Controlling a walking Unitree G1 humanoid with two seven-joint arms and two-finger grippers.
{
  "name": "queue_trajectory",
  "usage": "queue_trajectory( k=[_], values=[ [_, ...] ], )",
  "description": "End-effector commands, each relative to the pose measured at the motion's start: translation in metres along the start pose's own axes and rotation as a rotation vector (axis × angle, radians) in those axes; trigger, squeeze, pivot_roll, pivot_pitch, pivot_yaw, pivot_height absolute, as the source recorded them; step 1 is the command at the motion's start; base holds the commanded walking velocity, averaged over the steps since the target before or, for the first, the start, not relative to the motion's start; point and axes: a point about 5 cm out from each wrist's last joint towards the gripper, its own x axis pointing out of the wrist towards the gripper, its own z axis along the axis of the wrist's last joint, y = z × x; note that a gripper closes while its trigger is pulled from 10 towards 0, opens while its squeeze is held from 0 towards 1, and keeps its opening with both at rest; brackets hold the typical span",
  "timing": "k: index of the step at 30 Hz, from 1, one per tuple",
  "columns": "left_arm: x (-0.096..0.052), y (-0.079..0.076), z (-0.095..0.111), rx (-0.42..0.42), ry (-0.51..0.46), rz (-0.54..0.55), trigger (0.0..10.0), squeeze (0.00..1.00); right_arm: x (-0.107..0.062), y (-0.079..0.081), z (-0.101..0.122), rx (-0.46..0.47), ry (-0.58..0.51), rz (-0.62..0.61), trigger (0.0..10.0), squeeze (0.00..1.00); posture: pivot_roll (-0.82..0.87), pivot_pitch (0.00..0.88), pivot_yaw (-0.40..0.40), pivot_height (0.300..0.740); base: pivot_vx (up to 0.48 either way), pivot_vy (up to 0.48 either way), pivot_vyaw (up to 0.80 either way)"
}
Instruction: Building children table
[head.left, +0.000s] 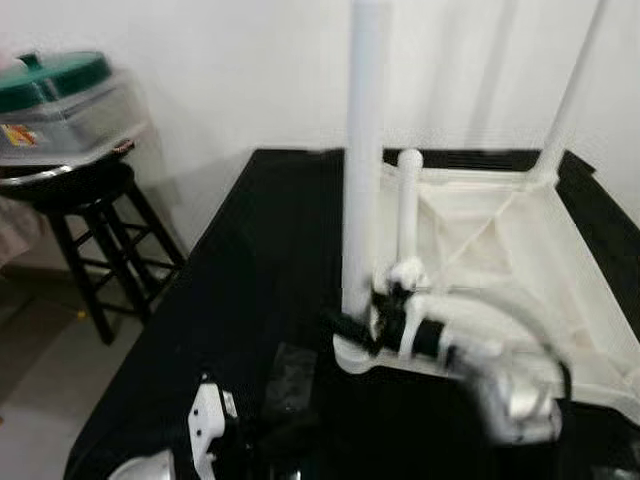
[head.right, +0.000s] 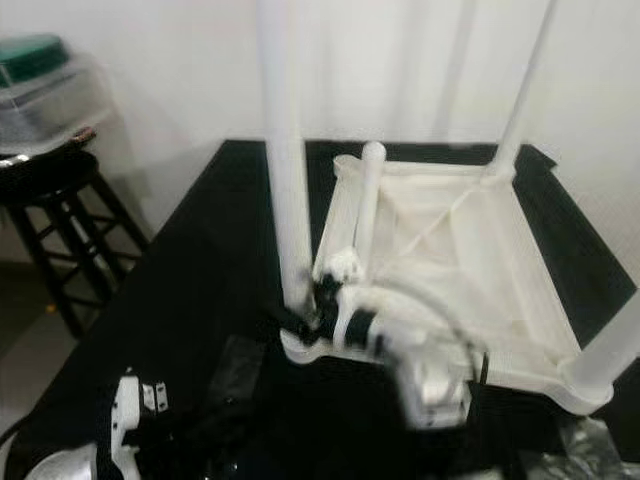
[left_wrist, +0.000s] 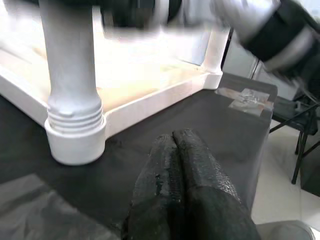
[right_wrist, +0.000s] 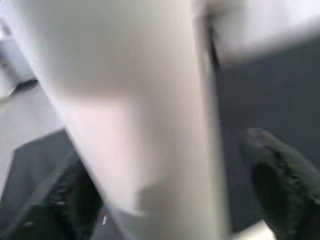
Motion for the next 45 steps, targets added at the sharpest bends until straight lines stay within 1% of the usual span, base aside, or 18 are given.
queue_trajectory(
  k=[1,5,13,14,15,16,23,27,30,32,33,34,35,36,37,38,39,45],
  values=[
    [-0.001,-0.001,-0.005,-0.029,0.018,-0.003,10.0,0.0,0.0,0.001,-0.004,0.024,-0.002,0.133,10.0,0.0,-0.05,0.0,0.012,0.74,0.0,0.0,0.0],
    [0.001,0.0,-0.006,-0.032,0.018,-0.011,10.0,0.0,0.002,-0.015,0.004,-0.012,0.038,0.255,10.0,0.0,-0.05,0.0,0.006,0.74,0.0,0.0,0.0],
    [0.003,0.001,-0.007,-0.036,0.019,-0.018,10.0,0.0,0.014,-0.026,0.011,0.005,0.041,0.317,10.0,0.0,-0.04,0.0,0.0,0.74,0.0,0.0,0.0],
    [0.003,0.002,-0.007,-0.038,0.018,-0.019,10.0,0.0,0.016,-0.027,0.01,0.029,0.036,0.356,2.4,0.0,-0.04,0.0,-0.003,0.74,0.0,0.0,0.0],
    [0.003,0.002,-0.007,-0.038,0.018,-0.019,10.0,0.0,0.016,-0.027,0.01,0.029,0.036,0.356,2.4,0.0,-0.04,0.0,-0.003,0.74,0.0,0.0,0.0],
    [0.004,0.002,-0.007,-0.041,0.016,-0.02,10.0,0.0,0.018,-0.027,0.007,0.058,0.032,0.393,0.0,0.0,-0.04,0.0,-0.005,0.74,0.0,0.0,0.0],
    [0.005,0.002,-0.008,-0.049,0.011,-0.022,10.0,0.0,0.013,-0.028,-0.002,0.104,0.034,0.435,0.0,0.0,-0.05,0.0,0.001,0.74,0.0,0.0,0.0],
    [0.004,0.002,-0.008,-0.06,0.007,-0.029,10.0,0.0,-0.008,-0.035,-0.007,0.064,0.041,0.33,0.0,0.0,-0.07,0.0,0.001,0.74,0.0,0.0,0.0],
    [0.003,0.003,-0.008,-0.064,0.007,-0.03,10.0,0.0,-0.015,-0.033,-0.01,0.04,0.036,0.241,0.0,0.0,-0.07,0.0,-0.002,0.74,0.0,0.0,0.0],
    [0.003,0.003,-0.008,-0.064,0.007,-0.03,10.0,0.0,-0.015,-0.033,-0.01,0.04,0.036,0.241,0.0,0.0,-0.07,0.0,-0.002,0.74,0.0,0.0,0.0],
    [0.002,0.003,-0.008,-0.062,0.008,-0.029,10.0,0.0,-0.006,-0.024,-0.024,0.046,0.058,0.066,0.0,0.0,-0.06,0.0,-0.02,0.74,0.0,0.0,0.0],
    [0.002,0.003,-0.008,-0.062,0.008,-0.029,10.0,0.0,-0.006,-0.024,-0.024,0.046,0.058,0.066,0.0,0.0,-0.06,0.0,-0.02,0.74,0.0,0.0,0.0],
    [0.001,0.004,-0.007,-0.06,0.009,-0.025,10.0,0.0,0.009,-0.006,-0.044,0.118,0.06,-0.211,0.0,0.0,-0.07,0.0,-0.011,0.74,0.0,0.0,0.0],
    [0.001,0.004,-0.007,-0.06,0.009,-0.025,10.0,0.0,0.009,-0.006,-0.044,0.118,0.06,-0.211,0.0,0.0,-0.07,0.0,-0.011,0.74,0.0,0.0,0.0],
    [0.0,0.005,-0.007,-0.058,0.01,-0.019,10.0,0.0,0.017,0.019,-0.062,0.15,0.084,-0.336,0.0,0.0,-0.06,0.0,-0.002,0.74,0.0,0.0,0.0],
    [0.0,0.005,-0.007,-0.058,0.01,-0.019,10.0,0.0,0.017,0.019,-0.062,0.15,0.084,-0.336,0.0,0.0,-0.06,0.0,-0.002,0.74,0.0,0.0,0.0],
    [-0.002,0.007,-0.006,-0.054,0.014,-0.014,10.0,0.0,0.024,0.036,-0.07,0.175,0.106,-0.367,0.0,0.0,-0.07,0.0,0.016,0.74,0.0,0.0,0.0],
    [-0.007,0.013,-0.005,-0.053,0.024,-0.009,10.0,0.0,0.033,0.04,-0.07,0.179,0.095,-0.328,0.0,0.0,-0.06,0.0,0.029,0.74,0.0,0.0,0.0]
  ],
)
